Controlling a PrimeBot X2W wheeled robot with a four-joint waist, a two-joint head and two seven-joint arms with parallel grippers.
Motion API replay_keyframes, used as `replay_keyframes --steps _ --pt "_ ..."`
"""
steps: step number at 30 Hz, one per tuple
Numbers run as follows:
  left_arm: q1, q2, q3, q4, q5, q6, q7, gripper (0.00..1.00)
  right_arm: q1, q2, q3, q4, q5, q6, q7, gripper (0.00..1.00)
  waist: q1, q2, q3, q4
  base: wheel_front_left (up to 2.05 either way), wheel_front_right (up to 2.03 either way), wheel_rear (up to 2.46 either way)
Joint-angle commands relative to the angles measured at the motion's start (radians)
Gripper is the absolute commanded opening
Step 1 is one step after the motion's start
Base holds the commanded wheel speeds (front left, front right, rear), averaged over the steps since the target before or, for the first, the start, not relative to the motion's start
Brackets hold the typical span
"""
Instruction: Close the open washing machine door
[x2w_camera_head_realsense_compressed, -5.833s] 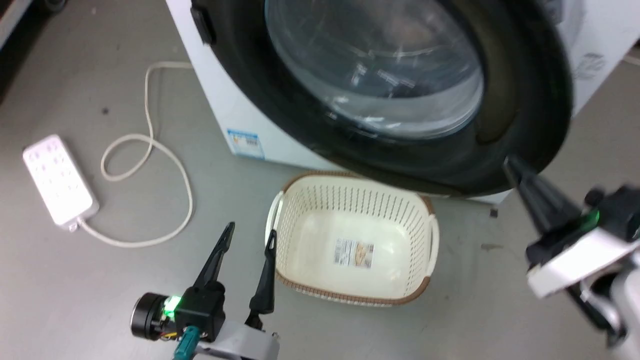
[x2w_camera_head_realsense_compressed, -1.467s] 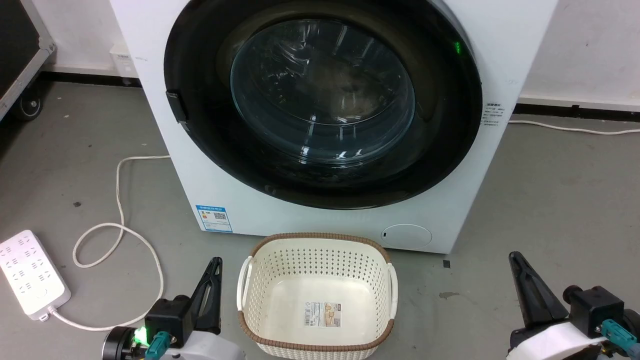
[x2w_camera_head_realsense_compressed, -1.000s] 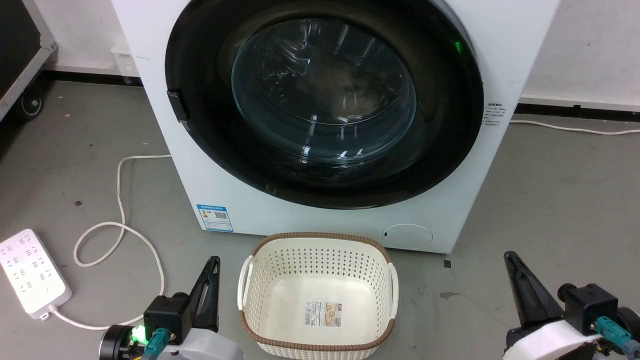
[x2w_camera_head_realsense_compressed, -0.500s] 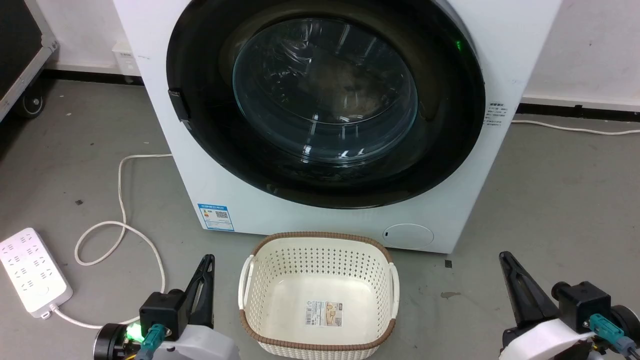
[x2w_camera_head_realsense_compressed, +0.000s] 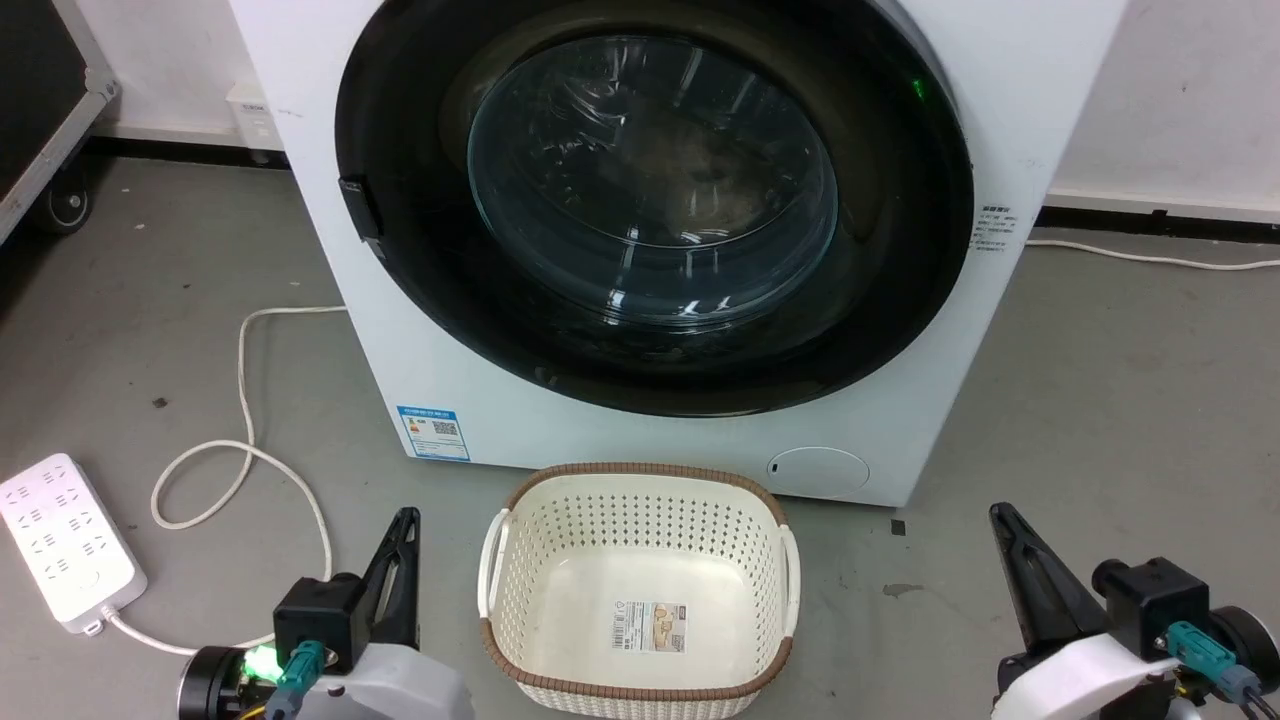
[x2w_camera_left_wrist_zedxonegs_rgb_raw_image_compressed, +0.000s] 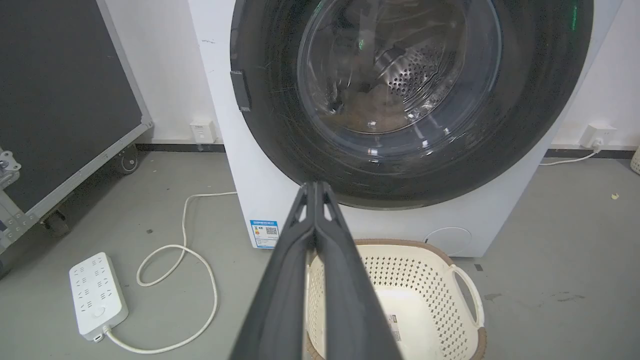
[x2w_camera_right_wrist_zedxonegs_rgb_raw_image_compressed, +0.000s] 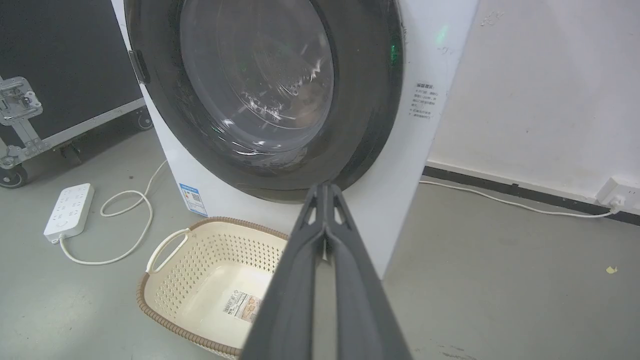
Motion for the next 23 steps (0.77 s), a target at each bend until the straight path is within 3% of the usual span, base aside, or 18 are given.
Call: replay_keyframes --steps 1,23 --pt "-0.012 0.000 0.006 -0.006 0.010 0.004 0.006 0.00 -0.010 0.006 0.004 -0.009 -0.006 -0.001 0.003 0.00 0.0000 0.0000 0.000 0.000 0.00 0.00 0.00" --pt "-0.016 -0.004 0.038 -0.029 0.037 0.012 0.061 0.00 -0.014 0.017 0.020 -0.036 -0.028 -0.001 0.056 0.00 0.0000 0.0000 0.002 0.006 0.00 0.00 0.00"
